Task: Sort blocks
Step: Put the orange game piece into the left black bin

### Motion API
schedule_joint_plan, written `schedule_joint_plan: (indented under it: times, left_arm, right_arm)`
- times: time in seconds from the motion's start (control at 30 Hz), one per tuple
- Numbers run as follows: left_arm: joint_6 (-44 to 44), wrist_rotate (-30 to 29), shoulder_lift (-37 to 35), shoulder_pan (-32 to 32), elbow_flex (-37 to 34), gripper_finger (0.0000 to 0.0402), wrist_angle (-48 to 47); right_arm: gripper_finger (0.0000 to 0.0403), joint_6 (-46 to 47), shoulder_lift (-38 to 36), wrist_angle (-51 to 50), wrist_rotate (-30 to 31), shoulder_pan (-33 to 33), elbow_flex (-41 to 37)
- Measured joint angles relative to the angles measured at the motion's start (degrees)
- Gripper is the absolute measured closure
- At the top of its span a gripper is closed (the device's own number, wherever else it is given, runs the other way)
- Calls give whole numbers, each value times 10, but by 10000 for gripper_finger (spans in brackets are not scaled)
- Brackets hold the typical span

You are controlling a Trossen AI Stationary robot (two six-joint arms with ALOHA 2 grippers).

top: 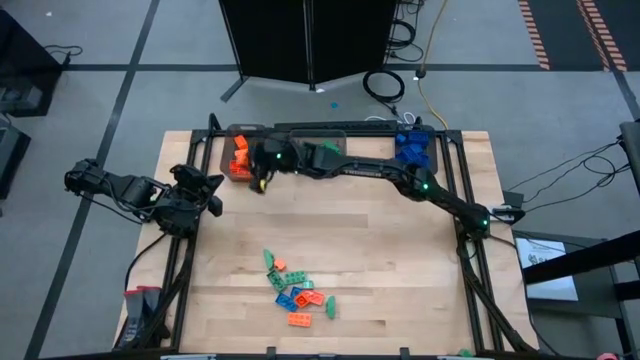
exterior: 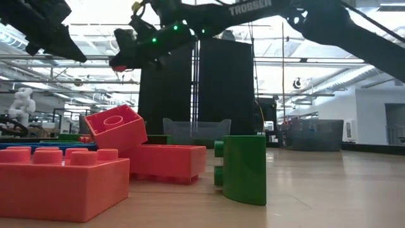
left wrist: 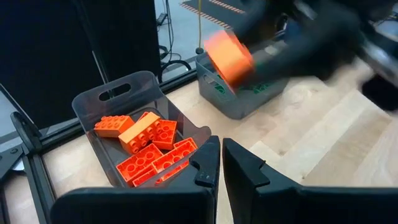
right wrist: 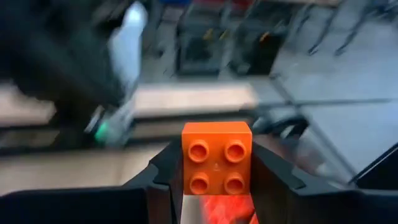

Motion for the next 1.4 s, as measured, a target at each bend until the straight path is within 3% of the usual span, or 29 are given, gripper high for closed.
schedule_joint_plan:
  times: [0.2, 0.33, 0.83, 1.4]
  left_arm:
    - [-2, -4, 1, 0, 0, 378, 0]
    - [-3, -13, 2, 0, 0, 378, 0]
    - [-3, -24, 3, 0, 0, 378, 0]
    - [-3, -28, 4, 0, 0, 378, 0]
  right_arm:
    - [285, 23, 28, 93, 72, -19, 1]
    - [285, 23, 48, 134, 78, -23, 0]
    - [285, 76, 108, 128, 73, -20, 0]
    - [285, 111, 122, 97, 69, -30, 0]
